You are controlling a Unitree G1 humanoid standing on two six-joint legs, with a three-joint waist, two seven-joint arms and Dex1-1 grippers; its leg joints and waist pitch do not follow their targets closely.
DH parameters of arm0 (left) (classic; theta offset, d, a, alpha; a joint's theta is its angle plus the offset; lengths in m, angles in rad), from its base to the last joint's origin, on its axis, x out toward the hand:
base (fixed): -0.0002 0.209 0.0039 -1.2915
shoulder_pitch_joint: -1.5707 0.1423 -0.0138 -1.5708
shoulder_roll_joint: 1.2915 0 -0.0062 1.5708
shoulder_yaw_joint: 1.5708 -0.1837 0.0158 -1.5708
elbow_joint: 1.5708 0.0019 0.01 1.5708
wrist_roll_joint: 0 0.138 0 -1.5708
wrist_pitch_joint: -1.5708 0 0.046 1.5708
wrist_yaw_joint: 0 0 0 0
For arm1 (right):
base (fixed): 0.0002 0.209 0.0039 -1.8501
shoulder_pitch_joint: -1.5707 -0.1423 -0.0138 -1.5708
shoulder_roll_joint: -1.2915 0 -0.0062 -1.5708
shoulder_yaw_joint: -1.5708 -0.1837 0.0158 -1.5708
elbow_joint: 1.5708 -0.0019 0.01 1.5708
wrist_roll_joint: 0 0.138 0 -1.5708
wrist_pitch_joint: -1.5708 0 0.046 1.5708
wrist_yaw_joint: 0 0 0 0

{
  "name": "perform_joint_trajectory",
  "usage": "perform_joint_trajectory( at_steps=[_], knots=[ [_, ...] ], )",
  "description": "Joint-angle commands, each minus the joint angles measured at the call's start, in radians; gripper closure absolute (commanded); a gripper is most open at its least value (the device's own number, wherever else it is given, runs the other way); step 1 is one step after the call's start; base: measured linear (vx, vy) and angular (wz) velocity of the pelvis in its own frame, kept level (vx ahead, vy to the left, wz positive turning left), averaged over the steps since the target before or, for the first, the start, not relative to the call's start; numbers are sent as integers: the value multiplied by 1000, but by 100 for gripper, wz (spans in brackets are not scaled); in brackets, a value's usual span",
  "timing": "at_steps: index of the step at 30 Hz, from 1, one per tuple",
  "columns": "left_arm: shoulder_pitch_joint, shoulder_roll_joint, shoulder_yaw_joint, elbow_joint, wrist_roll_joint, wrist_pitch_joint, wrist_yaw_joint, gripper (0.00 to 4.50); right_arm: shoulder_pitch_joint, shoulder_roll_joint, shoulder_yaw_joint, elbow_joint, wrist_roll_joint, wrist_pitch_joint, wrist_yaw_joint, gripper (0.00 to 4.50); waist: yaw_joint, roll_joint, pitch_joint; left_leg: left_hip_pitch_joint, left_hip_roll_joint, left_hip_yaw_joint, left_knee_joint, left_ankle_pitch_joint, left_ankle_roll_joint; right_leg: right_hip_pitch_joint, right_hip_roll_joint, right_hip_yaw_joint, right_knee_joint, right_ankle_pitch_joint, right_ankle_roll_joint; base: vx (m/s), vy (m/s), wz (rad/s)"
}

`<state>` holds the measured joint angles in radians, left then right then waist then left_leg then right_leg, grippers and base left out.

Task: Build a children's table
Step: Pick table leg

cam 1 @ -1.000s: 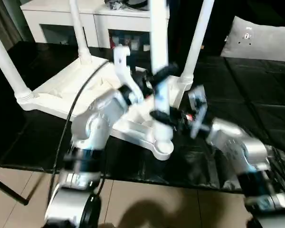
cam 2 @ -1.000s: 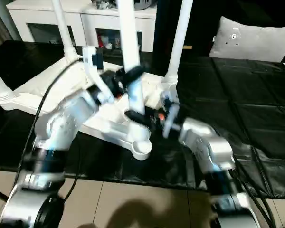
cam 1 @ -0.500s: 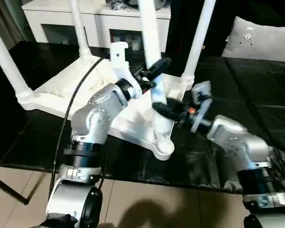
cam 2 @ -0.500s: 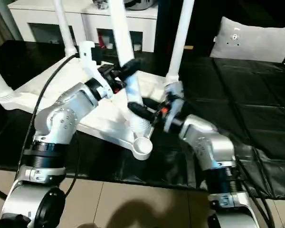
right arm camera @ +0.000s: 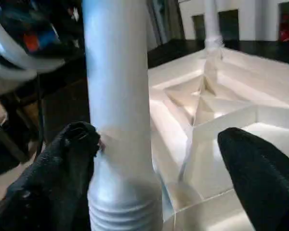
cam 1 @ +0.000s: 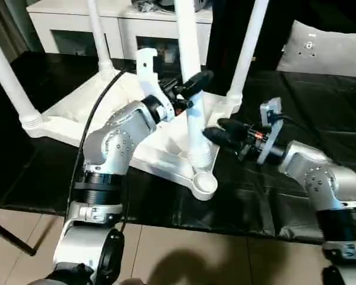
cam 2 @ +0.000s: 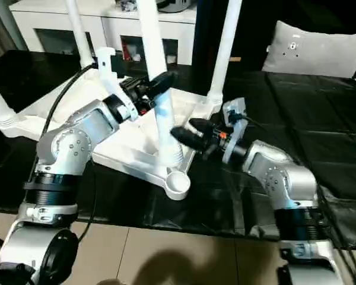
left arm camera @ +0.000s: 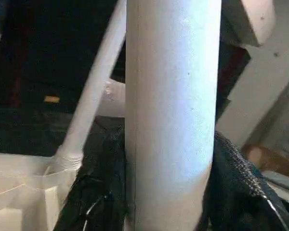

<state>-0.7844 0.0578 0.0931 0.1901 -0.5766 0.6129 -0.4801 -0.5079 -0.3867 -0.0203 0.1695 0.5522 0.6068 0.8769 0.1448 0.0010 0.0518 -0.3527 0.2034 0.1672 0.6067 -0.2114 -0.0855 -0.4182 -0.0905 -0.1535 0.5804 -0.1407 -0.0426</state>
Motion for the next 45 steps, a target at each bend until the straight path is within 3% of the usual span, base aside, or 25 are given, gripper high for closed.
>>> perform_joint_trajectory(
  at_steps=[1, 11, 12, 14, 22, 25, 30, 39, 45],
  knots=[
    [4, 9, -36, -55, -11, 10, -52, 270, -12, -20, 21, -18, -5, 5, 43, 0, 4, -11, -85, -9, 22, -3, -54, -10, 76, 81, -61, 58, -56, -257, -88, 0, 0, 0],
    [35, 45, -125, -136, -2, 1, -174, 270, -15, -51, 68, -16, -16, 9, 121, 0, 3, -12, -84, -9, 23, -3, -56, -26, 71, 81, -61, 57, -59, -299, -72, 0, 0, 0],
    [43, 53, -148, -149, 11, -8, -195, 270, -16, -48, 74, -19, -10, 15, 134, 33, 2, -12, -83, -8, 23, -3, -56, -27, 71, 80, -61, 58, -60, -298, -72, 0, 0, 0],
    [48, 57, -160, -157, 18, -14, -205, 270, -15, -48, 81, -23, -6, 21, 144, 33, 2, -12, -84, -9, 25, -3, -56, -22, 72, 81, -62, 59, -58, -288, -76, 0, 0, 0],
    [52, 62, -193, -173, 41, -28, -212, 270, -22, -41, 106, -7, -35, -16, 157, 120, 2, -15, -83, -10, 22, -2, -56, -22, 64, 80, -61, 59, -59, -304, -65, 0, 0, 0],
    [55, 62, -202, -175, 50, -31, -216, 270, -27, -34, 105, 1, -39, -25, 160, 127, 1, -18, -83, -10, 22, -2, -56, -22, 67, 80, -60, 58, -59, -300, -63, 0, 0, 0],
    [57, 60, -210, -179, 55, -34, -217, 270, -32, -30, 112, 11, -40, -35, 163, 182, 1, -15, -83, -10, 23, -2, -56, -21, 68, 80, -60, 58, -59, -301, -62, 0, 0, 0],
    [60, 60, -220, -178, 63, -39, -222, 270, -32, -20, 110, 19, -55, -44, 169, 249, 1, -14, -84, -11, 23, -3, -55, -16, 68, 80, -61, 59, -57, -291, -66, 0, 0, 0],
    [60, 60, -221, -177, 65, -35, -224, 270, -29, -19, 111, 23, -59, -48, 174, 257, 1, -14, -84, -10, 23, -2, -55, -20, 68, 80, -61, 59, -58, -293, -68, 0, 0, 0]
  ],
)
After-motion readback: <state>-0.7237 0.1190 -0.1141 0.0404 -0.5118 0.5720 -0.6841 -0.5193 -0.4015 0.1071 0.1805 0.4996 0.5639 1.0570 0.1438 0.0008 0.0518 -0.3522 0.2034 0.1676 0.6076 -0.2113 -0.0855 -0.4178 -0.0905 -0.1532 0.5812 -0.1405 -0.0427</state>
